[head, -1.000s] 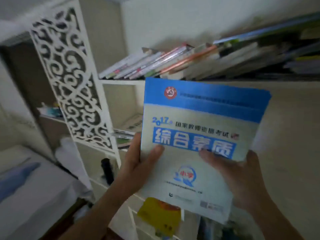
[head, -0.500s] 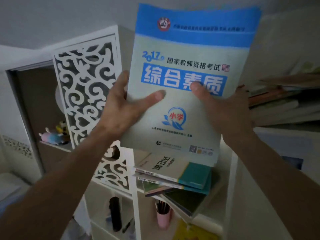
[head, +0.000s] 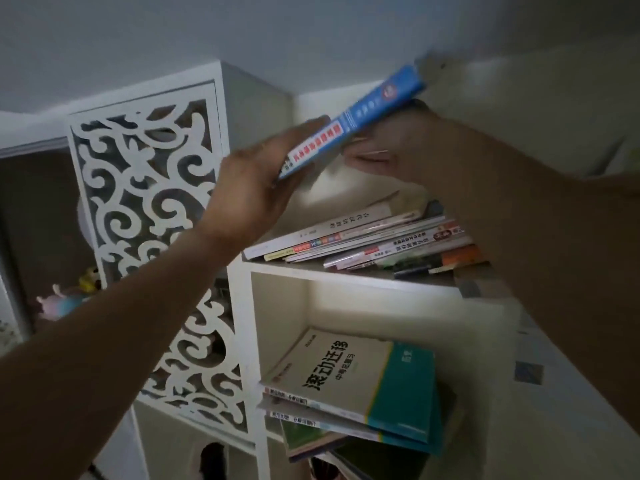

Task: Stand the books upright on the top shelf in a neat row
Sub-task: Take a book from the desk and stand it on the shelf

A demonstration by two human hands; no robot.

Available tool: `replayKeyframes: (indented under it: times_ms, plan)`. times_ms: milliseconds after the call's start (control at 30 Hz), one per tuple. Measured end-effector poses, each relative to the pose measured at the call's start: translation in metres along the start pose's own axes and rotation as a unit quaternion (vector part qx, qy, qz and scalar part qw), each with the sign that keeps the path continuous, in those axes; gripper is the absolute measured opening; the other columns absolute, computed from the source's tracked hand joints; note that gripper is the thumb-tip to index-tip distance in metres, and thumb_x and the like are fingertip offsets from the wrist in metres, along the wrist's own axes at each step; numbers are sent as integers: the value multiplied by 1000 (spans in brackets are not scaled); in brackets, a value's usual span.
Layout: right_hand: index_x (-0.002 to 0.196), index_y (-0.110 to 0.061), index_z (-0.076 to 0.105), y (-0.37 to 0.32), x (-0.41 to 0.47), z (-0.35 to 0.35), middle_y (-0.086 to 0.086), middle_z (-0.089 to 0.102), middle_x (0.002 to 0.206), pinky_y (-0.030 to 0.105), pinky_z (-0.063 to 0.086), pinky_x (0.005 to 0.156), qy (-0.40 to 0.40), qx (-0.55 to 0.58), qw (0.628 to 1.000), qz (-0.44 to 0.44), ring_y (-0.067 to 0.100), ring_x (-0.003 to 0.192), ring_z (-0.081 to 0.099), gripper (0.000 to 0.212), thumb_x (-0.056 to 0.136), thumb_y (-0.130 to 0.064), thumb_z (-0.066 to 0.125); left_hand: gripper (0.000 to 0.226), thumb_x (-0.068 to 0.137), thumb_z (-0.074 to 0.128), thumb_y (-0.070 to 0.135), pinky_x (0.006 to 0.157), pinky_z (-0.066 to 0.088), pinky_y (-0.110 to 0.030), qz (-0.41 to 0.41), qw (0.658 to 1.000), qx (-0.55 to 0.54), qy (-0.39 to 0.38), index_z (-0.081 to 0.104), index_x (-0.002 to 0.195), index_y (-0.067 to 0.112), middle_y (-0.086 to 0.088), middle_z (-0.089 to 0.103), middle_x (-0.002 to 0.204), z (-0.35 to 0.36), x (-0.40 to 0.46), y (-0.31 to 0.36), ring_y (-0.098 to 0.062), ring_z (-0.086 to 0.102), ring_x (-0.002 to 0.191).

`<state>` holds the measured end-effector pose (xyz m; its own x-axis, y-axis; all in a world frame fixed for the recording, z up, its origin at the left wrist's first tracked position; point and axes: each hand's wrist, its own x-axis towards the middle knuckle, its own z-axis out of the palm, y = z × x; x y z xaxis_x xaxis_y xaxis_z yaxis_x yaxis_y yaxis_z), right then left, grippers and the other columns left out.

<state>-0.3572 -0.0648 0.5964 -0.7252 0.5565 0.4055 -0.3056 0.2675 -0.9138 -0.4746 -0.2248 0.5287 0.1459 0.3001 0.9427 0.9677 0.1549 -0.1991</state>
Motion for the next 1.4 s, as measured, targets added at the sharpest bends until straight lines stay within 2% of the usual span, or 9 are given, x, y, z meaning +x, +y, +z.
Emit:
replayKeyframes:
  times_ms: [200, 467, 600, 667, 867, 933, 1033, 1167, 1400]
  plan:
    - [116, -6, 69, 44, 13, -44, 9, 70, 106, 27, 50, 67, 125, -417, 900, -30, 25, 95, 68, 53, 76, -38, 85, 43, 105, 48, 52, 76, 62, -36, -120, 973, 32, -195, 45, 147, 45, -1, 76, 112, 45, -30, -32, -23, 73, 85]
    - [113, -28, 66, 45, -41, -78, -6, 68, 105, 24, 47, 67, -31, -524, 845, -104, 10, 87, 63, 34, 91, -54, 65, 79, 75, 40, 96, 72, 62, -27, -159, 929, -61, -328, 47, 135, 45, 15, 69, 111, 61, -38, -51, -5, 71, 87]
    - [138, -36, 49, 66, -50, -78, -9, 68, 112, 26, 46, 67, -38, -643, 748, -159, 14, 88, 63, 47, 94, -48, 61, 86, 77, 62, 81, 83, 61, -36, -115, 946, -12, -303, 37, 147, 38, 4, 61, 127, 61, -39, -53, -11, 61, 103]
    - [141, -37, 51, 69, -48, -82, -3, 71, 118, 27, 43, 69, 7, -627, 754, -194, 19, 93, 66, 46, 97, -46, 59, 86, 85, 58, 78, 86, 60, -38, -45, 951, 22, -304, 30, 154, 36, -1, 60, 128, 59, -42, -57, -16, 61, 106]
    - [94, -13, 65, 78, -17, -75, 8, 67, 84, 32, 47, 67, 235, -616, 738, -144, 27, 73, 61, 75, 88, -83, 40, 67, 100, 47, 65, 66, 65, -39, -40, 975, 62, -209, 27, 151, 27, -11, 69, 120, 64, -45, -59, -27, 73, 80]
    - [92, -12, 66, 73, -1, -64, 10, 67, 84, 32, 43, 66, 210, -583, 769, -158, 24, 71, 58, 67, 96, -72, 37, 68, 99, 51, 64, 65, 65, -41, -65, 979, 87, -170, 26, 150, 26, -12, 70, 121, 71, -45, -60, -29, 73, 77]
    - [136, -15, 53, 61, 14, -47, 6, 68, 123, 33, 52, 76, 91, -468, 860, -183, 23, 100, 64, 38, 107, -36, 41, 71, 95, 58, 67, 65, 65, -43, -118, 977, 100, -146, 29, 146, 27, -8, 72, 120, 77, -40, -58, -30, 74, 76]
    - [162, -27, -8, 56, 25, -22, -10, 58, 131, 27, 57, 81, 2, -262, 949, -173, 16, 110, 64, 82, 105, -29, 51, 60, 97, 54, 66, 53, 57, -33, -150, 981, 119, -32, 50, 122, 11, -9, 74, 98, 79, -34, -48, -25, 64, 58]
    - [145, -32, 48, 65, 51, 66, -12, 61, 136, 36, 53, 98, -157, -181, 963, -126, 7, 116, 60, 77, 78, -45, 83, 41, 101, 56, 37, 75, 53, -40, -460, 873, -9, 159, 45, 122, 4, -20, 69, 106, 83, -21, -21, -41, 68, 92]
